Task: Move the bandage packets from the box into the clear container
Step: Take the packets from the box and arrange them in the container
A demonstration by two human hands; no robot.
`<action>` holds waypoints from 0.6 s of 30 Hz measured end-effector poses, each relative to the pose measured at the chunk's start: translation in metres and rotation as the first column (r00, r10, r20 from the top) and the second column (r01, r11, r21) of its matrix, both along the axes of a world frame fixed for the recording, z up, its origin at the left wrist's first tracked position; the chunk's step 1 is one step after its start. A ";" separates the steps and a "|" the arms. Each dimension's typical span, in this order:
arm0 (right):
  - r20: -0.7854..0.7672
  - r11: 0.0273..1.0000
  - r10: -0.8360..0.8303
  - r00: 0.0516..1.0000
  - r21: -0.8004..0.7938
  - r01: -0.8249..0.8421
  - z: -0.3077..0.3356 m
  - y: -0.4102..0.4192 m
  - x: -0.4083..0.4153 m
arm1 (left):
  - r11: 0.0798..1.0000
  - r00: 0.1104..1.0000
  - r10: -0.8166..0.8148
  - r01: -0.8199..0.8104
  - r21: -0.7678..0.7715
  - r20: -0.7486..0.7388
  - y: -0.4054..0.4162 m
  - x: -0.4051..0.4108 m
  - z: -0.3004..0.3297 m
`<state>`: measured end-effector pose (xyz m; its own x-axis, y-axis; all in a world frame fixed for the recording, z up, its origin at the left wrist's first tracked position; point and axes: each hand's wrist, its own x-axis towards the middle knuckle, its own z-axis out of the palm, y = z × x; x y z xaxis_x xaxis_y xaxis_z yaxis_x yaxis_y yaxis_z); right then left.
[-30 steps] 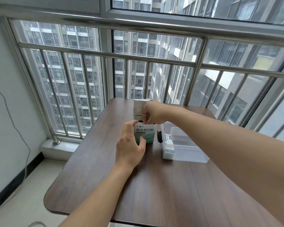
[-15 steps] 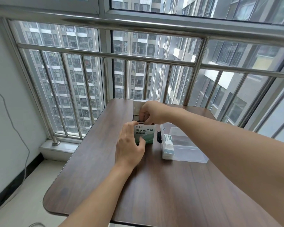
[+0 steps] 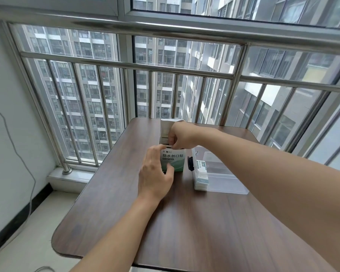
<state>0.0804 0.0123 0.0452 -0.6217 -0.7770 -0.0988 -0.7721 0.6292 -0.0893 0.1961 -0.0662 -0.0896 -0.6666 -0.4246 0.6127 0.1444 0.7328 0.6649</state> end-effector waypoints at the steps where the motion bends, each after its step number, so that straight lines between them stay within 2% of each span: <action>1: 0.000 1.000 0.005 1.000 0.015 -0.005 0.001 -0.001 0.001 | 1.000 1.000 -0.002 0.002 0.005 0.001 0.000 0.000 0.000; 9: -0.072 1.000 0.012 0.997 -0.026 -0.014 -0.002 0.003 0.002 | 1.000 1.000 -0.004 0.004 0.010 0.007 -0.001 0.000 -0.001; 18: -0.104 0.981 -0.021 0.994 -0.194 0.001 0.036 0.025 0.002 | 1.000 1.000 -0.022 0.023 0.007 -0.008 0.002 0.002 0.003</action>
<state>0.0826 0.0374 0.0815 -0.6292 -0.7682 0.1186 -0.7768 0.6163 -0.1292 0.1983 -0.0640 -0.0866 -0.6713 -0.4140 0.6147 0.1660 0.7244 0.6691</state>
